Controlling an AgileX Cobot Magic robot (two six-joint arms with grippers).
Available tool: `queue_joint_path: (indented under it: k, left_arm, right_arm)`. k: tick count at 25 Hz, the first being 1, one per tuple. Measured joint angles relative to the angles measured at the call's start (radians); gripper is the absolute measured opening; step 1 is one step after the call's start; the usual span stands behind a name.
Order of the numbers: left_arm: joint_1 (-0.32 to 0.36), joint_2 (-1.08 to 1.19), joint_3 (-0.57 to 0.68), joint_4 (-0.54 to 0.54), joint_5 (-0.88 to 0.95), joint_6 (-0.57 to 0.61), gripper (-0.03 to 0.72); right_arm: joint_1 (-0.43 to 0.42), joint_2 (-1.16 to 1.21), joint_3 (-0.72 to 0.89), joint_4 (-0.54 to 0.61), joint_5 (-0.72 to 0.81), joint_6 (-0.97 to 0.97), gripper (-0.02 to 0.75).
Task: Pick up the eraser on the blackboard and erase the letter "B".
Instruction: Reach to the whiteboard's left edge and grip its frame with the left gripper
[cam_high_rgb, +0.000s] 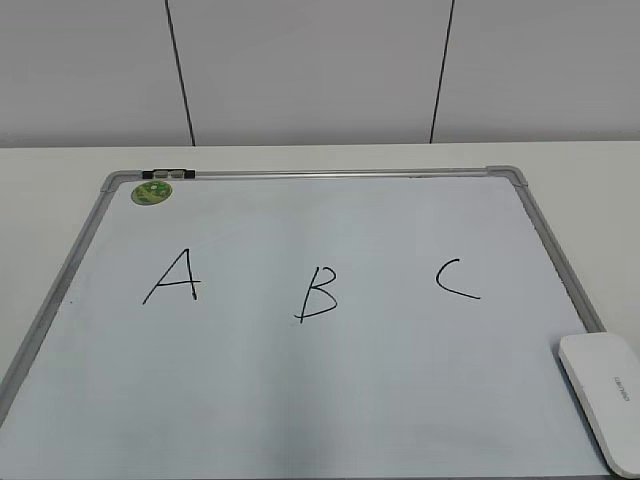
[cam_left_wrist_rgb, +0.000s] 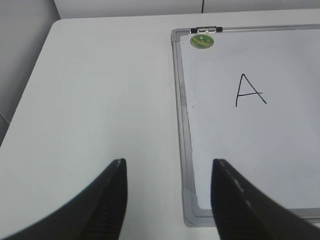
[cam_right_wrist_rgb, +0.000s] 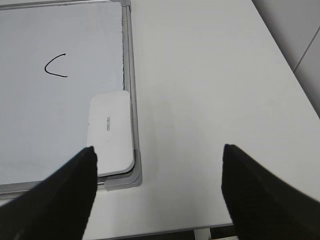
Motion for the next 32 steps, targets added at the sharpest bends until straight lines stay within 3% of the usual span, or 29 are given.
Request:
queue_joint_path:
  k: [14,32]
  left_arm:
    - [0.0,0.636,-0.193,0.0,-0.082,0.0,0.4]
    - [0.0,1.44,-0.67,-0.02,-0.057,0.0,0.399]
  right_arm:
    - [0.0,0.0,0.0,0.0,0.0,0.0,0.573]
    - [0.0,0.0,0.0,0.0,0.0,0.0,0.573]
